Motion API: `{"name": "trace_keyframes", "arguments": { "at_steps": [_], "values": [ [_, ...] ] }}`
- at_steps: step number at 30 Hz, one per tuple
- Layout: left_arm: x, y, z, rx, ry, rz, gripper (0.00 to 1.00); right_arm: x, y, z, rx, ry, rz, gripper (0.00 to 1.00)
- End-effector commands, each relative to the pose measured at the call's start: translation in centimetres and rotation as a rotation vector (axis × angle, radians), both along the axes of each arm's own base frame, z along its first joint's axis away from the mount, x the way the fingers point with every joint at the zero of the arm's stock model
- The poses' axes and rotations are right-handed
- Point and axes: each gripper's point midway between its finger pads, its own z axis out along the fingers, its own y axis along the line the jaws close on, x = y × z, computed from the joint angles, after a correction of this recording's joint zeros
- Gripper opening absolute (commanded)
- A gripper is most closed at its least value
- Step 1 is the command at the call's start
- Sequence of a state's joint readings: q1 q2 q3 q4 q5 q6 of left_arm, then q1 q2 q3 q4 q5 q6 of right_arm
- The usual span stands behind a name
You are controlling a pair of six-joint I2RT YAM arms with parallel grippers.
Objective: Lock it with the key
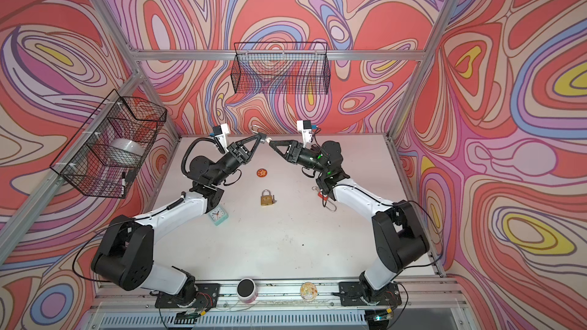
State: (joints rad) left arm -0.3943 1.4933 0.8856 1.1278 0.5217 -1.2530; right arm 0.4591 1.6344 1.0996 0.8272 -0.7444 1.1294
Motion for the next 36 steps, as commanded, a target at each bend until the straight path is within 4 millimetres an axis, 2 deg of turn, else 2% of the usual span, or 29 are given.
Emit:
{"name": "trace_keyframes", "arguments": {
  "at_steps": [1,6,14,16,19,23,25,36],
  "values": [
    [-1.4,0.1,3.6,-0.06,-0.118,-0.019,0.0,0.0,0.5,1.8,0.053,-0.047,0.016,0.57],
    [-1.6,0.0,3.6,-0.05,-0.122,-0.018,0.0,-0.5,2.0,2.2,0.046,-0.071,0.051,0.55],
    [-1.7,0.0,3.3,-0.048,-0.123,-0.017,0.0,-0.4,2.7,2.1,0.037,-0.068,0.059,0.31],
    [-1.7,0.0,3.2,-0.048,-0.121,-0.018,0.0,-0.4,2.7,2.2,0.038,-0.069,0.062,0.29],
    [-1.8,0.0,3.1,-0.051,-0.122,-0.017,0.0,-0.4,2.6,2.4,0.044,-0.075,0.056,0.29],
    [-1.9,0.1,3.1,-0.052,-0.122,-0.018,0.0,-0.2,2.5,2.5,0.046,-0.071,0.045,0.37],
    [-2.0,0.1,3.1,-0.053,-0.122,-0.017,0.0,-0.2,2.5,2.5,0.048,-0.068,0.036,0.38],
    [-2.5,0.3,2.8,-0.045,-0.119,-0.014,0.0,0.6,1.6,2.5,0.079,-0.061,0.018,0.36]
  ]
}}
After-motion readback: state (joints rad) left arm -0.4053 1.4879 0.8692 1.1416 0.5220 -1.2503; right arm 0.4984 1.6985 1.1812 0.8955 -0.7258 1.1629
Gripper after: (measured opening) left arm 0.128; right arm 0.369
